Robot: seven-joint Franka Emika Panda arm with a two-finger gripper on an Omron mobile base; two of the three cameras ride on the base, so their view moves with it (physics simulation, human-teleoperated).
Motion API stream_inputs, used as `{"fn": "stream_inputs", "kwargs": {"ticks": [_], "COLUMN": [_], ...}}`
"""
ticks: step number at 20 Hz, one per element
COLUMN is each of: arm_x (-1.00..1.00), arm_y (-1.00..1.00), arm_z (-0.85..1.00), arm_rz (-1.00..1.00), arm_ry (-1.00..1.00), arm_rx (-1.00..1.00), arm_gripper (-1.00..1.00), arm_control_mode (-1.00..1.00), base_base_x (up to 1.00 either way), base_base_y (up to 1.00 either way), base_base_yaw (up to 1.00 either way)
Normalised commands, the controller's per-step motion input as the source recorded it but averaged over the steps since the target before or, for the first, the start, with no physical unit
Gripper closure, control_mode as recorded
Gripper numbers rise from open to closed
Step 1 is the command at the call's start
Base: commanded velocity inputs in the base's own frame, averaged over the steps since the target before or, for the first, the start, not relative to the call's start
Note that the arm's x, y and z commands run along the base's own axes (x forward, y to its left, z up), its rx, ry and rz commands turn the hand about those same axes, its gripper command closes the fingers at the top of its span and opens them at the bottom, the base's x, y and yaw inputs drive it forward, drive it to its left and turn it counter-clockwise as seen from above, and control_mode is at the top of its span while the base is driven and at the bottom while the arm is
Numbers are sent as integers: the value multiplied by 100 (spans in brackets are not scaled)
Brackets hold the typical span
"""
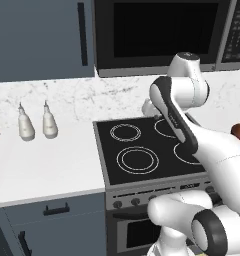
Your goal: Open the microwave, place the bowl with waffle inside the microwave, then close the microwave door and turn it on.
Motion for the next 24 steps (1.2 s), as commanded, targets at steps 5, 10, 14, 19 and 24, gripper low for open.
{"fn": "stream_inputs", "kwargs": {"ticks": [5,10,14,19,24], "arm_x": [-32,-43,-33,-5,5], "arm_y": [-17,-60,-84,-87,-75], "arm_z": [18,45,51,50,54], "arm_rz": [0,0,0,-6,-7], "arm_ry": [-12,-18,-19,-10,-6], "arm_rx": [1,0,0,-1,0], "arm_gripper": [-100,-100,-100,-100,-100], "arm_control_mode": [-100,-100,-100,-100,-100], "base_base_x": [0,0,0,0,0], "base_base_y": [0,0,0,0,0], "base_base_yaw": [0,0,0,0,0]}}
